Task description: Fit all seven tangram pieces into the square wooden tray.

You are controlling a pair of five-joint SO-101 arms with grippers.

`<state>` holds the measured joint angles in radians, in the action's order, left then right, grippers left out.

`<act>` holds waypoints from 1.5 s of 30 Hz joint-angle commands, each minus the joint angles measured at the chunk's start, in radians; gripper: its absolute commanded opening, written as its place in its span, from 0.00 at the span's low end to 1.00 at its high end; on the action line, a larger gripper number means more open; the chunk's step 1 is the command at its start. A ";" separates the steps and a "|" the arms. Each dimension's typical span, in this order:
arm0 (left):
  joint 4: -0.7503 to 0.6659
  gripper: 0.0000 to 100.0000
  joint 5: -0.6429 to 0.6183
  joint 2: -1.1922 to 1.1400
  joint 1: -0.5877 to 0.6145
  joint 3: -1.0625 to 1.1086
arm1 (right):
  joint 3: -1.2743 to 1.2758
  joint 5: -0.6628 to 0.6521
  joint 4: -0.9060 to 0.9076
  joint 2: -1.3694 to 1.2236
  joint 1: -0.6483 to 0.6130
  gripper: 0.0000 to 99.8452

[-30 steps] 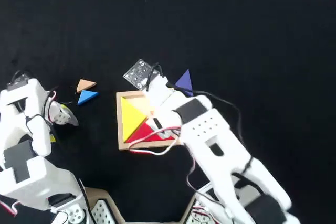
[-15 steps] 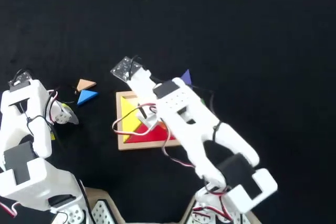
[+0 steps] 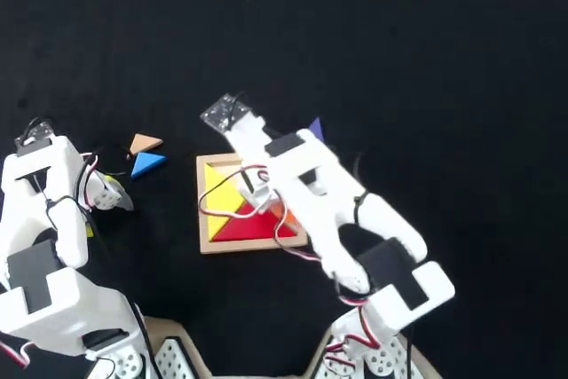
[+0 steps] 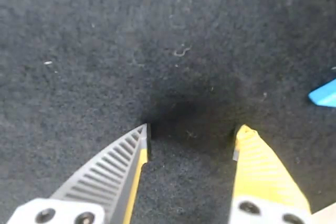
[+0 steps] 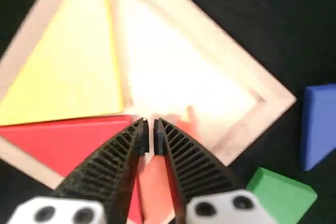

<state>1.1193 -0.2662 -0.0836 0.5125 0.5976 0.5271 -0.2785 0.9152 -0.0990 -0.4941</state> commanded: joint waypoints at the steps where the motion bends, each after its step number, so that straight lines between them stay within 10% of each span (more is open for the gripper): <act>1: -0.021 0.26 -0.003 0.002 -0.027 0.008 | -0.091 -0.009 -0.011 -0.015 0.064 0.03; 45: -0.020 0.26 -0.003 0.002 -0.028 0.012 | 0.159 -0.048 -0.021 0.337 0.132 0.01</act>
<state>1.1193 -0.2662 -0.0836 0.5094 0.6022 0.6636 -0.3199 0.8738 0.1343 -0.3468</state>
